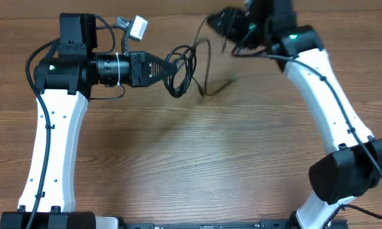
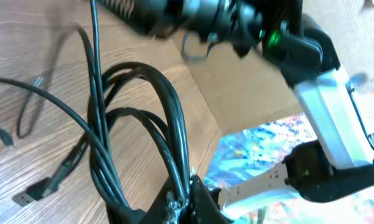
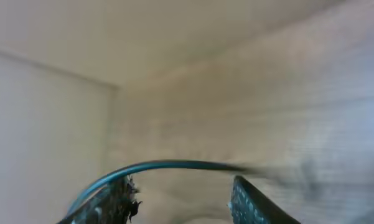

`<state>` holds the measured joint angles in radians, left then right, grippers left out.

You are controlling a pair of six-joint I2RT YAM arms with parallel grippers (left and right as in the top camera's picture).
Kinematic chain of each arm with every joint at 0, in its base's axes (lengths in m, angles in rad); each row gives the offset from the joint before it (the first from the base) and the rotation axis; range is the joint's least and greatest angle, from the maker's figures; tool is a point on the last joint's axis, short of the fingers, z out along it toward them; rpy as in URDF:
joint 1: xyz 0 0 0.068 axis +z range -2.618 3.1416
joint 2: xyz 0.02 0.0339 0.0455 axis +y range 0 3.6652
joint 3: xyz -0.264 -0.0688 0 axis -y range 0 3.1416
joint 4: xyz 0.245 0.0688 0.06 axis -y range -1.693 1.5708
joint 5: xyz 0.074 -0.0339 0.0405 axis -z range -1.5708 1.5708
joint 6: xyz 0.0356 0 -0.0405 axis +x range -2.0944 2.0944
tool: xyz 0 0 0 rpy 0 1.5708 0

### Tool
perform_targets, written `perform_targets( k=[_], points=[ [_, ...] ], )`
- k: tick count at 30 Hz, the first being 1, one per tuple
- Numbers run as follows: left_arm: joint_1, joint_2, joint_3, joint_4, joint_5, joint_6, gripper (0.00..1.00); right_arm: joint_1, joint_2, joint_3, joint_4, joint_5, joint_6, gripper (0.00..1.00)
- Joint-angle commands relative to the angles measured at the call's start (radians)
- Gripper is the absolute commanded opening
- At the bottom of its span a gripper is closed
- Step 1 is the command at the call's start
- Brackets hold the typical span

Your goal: Untangle cables

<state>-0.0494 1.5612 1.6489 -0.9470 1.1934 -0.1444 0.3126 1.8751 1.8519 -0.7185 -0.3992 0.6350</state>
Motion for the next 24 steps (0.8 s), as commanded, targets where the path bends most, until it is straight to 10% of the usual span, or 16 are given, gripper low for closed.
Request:
perform_targets(
  k=[1,7,21,24],
  points=[
    [0.003,-0.025,0.022,-0.138,0.026,0.238,0.04,-0.111,-0.007,0.002,0.133,-0.283,0.012,0.50],
    [0.003,-0.024,0.022,-0.221,-0.232,0.417,0.04,-0.134,-0.007,0.002,-0.111,-0.245,-0.118,0.55],
    [-0.204,0.193,0.003,-0.216,-1.044,0.156,0.05,-0.141,-0.007,0.002,-0.443,0.150,-0.166,0.67],
    [-0.265,0.266,0.003,-0.216,-1.093,0.141,0.23,-0.155,-0.007,0.002,-0.447,0.153,-0.165,0.69]
  ],
)
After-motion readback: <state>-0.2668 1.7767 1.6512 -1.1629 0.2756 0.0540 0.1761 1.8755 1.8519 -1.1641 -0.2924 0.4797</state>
